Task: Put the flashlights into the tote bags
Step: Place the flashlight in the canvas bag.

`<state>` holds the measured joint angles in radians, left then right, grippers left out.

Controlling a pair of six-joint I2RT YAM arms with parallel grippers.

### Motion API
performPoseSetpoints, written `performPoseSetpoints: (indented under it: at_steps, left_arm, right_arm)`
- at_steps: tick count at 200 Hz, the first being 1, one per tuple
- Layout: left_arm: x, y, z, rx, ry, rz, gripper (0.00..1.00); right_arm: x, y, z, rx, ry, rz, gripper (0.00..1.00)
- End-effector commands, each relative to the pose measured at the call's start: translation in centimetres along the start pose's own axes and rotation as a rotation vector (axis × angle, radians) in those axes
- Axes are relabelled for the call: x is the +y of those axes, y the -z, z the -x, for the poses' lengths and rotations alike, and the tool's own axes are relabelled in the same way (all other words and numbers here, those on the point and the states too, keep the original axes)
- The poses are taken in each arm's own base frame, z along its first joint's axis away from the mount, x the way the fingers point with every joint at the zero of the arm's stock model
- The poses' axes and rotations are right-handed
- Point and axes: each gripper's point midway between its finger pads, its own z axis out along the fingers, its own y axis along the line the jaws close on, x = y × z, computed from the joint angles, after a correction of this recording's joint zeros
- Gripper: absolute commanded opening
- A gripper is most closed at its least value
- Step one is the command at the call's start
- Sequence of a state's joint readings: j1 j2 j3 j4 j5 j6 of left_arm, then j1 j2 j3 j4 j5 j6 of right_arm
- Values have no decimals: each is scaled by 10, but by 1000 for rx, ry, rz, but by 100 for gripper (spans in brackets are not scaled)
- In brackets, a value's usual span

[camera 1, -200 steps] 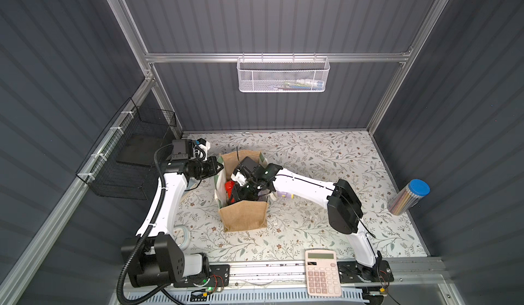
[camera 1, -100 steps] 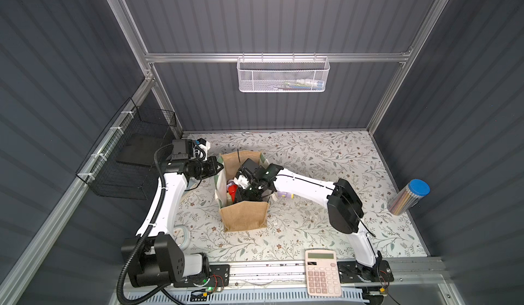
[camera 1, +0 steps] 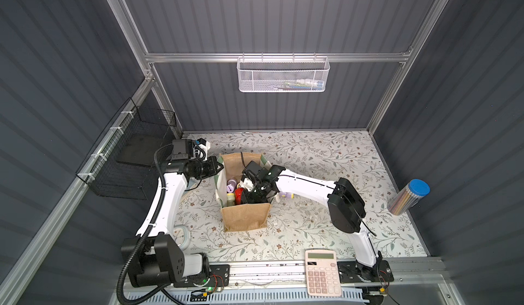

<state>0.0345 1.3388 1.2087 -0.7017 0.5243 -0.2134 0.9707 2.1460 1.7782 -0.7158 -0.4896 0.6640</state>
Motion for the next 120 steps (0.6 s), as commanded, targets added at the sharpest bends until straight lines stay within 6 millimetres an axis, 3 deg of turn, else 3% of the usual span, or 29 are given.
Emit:
performPoseSetpoints:
  at_steps: [1, 18, 41, 88, 120]
  left_arm:
    - [-7, 6, 4, -18, -20, -21, 0]
    - [-7, 5, 3, -16, -19, -21, 0]
    - [-7, 5, 3, -15, -19, -21, 0]
    - [-8, 6, 4, -19, -22, -20, 0]
    - [-8, 5, 4, -16, -21, -23, 0]
  right_arm:
    - [-41, 0, -10, 43, -91, -121, 36]
    - [-56, 6, -12, 28, -97, -186, 39]
    - [-58, 13, -10, 14, -79, -208, 45]
    - [-39, 21, 2, -23, -36, -154, 60]
    - [-17, 30, 9, -54, 4, -79, 64]
